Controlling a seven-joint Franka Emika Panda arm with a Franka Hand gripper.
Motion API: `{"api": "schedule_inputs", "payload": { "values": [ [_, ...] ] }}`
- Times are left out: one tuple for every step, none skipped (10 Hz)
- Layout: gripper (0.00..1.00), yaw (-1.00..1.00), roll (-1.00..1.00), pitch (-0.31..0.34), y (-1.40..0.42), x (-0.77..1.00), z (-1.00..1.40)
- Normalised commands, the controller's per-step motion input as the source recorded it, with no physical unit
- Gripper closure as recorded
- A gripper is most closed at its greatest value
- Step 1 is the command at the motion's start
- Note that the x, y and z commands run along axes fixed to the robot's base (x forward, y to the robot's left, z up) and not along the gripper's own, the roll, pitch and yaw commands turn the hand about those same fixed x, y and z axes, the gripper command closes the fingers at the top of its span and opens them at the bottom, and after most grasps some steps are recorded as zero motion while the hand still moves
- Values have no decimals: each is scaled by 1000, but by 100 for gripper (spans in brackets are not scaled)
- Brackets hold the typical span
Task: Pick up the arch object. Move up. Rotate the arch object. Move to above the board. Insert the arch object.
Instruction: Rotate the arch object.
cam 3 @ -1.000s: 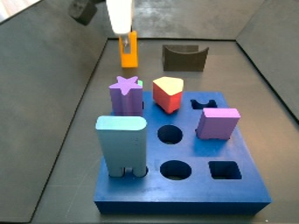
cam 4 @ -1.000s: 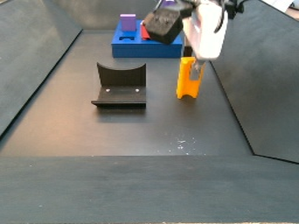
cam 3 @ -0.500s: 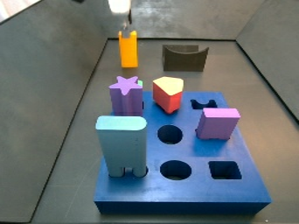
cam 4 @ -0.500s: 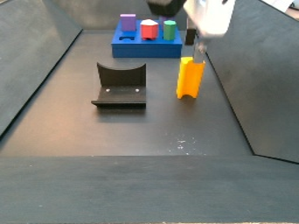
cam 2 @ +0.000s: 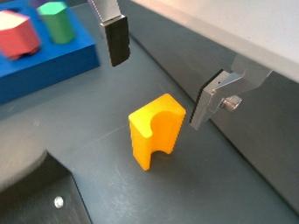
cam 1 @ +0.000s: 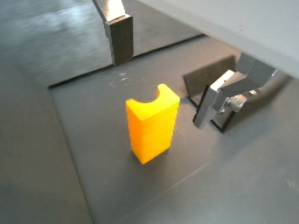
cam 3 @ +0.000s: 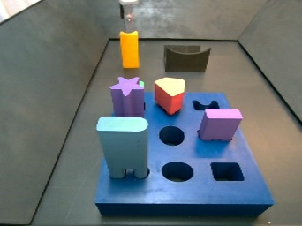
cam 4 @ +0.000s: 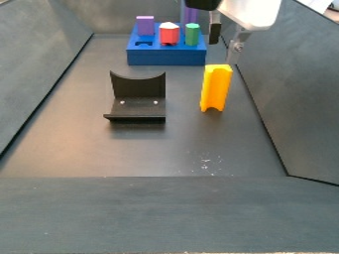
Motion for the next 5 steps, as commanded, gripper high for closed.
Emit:
{"api": "schedule_inputs", "payload": {
  "values": [
    [0,1000,1,-7,-6,36,-46],
    [0,1000,1,-8,-6,37,-43],
    [0,1000,1,-9,-6,38,-39],
    [0,1000,1,-10,-6,39,-37],
    [0,1000,1,-10,-5,40,-35]
  ]
}}
